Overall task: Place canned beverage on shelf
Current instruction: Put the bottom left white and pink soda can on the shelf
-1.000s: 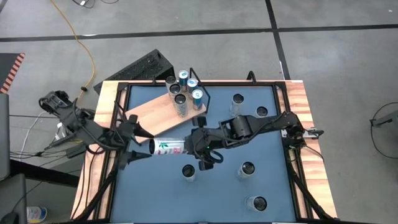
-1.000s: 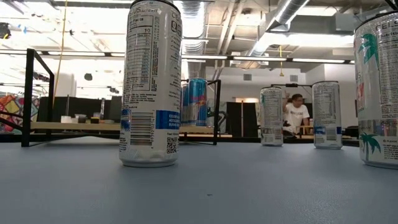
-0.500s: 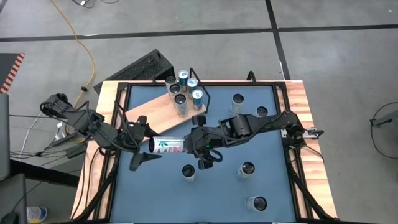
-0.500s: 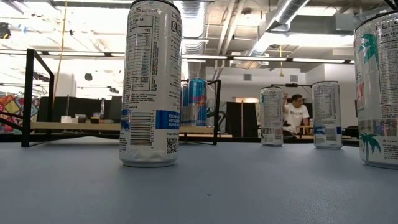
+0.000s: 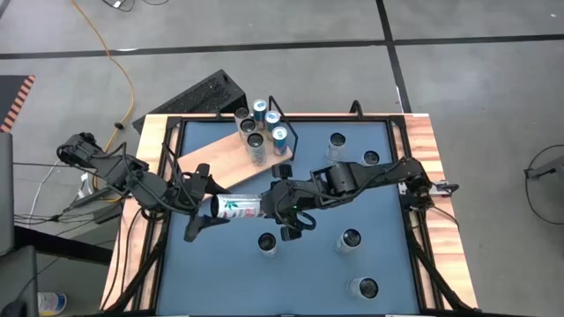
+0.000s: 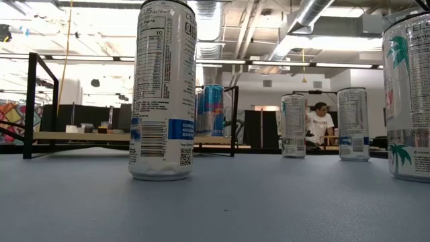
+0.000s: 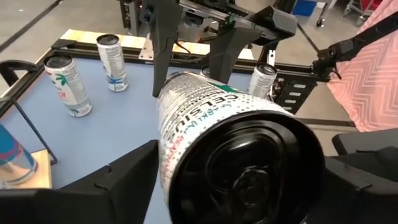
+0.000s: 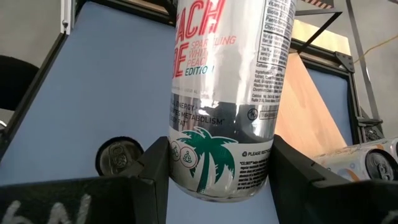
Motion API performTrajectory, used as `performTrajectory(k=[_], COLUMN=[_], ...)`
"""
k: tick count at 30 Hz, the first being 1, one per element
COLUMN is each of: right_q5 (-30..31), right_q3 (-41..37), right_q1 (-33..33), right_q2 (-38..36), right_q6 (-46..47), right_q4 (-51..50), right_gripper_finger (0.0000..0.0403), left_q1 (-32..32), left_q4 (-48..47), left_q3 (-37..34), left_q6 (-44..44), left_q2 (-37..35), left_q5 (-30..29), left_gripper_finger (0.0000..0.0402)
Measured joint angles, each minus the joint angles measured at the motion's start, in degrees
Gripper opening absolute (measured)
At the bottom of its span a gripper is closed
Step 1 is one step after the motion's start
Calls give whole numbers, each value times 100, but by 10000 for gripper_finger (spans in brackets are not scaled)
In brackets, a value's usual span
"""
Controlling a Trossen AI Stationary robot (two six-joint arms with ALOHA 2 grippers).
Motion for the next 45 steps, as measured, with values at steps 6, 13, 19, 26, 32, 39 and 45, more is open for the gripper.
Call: performTrajectory(k=[6, 13, 19, 26, 32, 39, 45], right_q5=[-14, -17, -18, -2, -11, 264, 634], right_q3=[0, 2, 9, 12, 13, 0, 2], right_q1=[-7, 16, 61, 177, 228, 414, 581], right_q2=[-9, -9, -9, -187, -505, -924, -1390], right_q6=[87, 59, -26, 86, 640, 1210, 1693], right_q4=[-4, -21, -182, -894, -1609, -2766, -2780], right_gripper_finger=[191, 225, 252, 255, 256, 256, 256], left_q1=[-2, -2, -2, 120, 557, 1427, 2488], left_q4=[-22, -9, 10, -352, -472, -1707, -2781], left_q3=[0, 0, 0, 0, -2, 463, 1534], left_q6=[28, 31, 62, 225, 216, 323, 1060], left_q2=[0, 0, 11, 15, 0, 109, 613], left_q5=[-228, -221, -179, -148, 42, 593, 1648], left_gripper_finger=[248, 251, 254, 255, 255, 255, 256])
